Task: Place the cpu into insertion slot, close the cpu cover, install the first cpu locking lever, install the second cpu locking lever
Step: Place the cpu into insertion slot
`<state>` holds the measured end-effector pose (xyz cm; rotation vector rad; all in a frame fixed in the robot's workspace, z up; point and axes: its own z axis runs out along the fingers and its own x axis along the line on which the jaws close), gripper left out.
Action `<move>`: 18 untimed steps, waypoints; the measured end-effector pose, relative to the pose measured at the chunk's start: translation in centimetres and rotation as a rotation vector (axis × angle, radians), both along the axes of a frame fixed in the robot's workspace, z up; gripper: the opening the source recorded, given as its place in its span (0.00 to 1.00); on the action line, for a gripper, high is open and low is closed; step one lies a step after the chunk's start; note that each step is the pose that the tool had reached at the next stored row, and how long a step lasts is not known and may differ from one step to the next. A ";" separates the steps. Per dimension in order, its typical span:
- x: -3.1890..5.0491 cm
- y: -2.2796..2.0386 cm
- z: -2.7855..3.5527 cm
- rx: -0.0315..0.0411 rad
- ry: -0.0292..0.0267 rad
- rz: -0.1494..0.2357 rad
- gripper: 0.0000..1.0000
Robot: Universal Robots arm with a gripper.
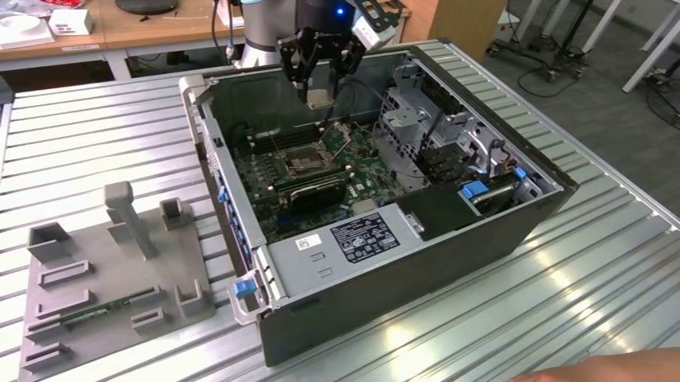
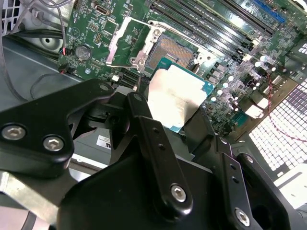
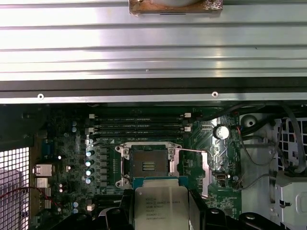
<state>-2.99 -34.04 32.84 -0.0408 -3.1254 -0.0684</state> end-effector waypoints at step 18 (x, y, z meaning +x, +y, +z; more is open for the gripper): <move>0.00 0.00 -1.38 -0.0020 0.0000 0.000 0.54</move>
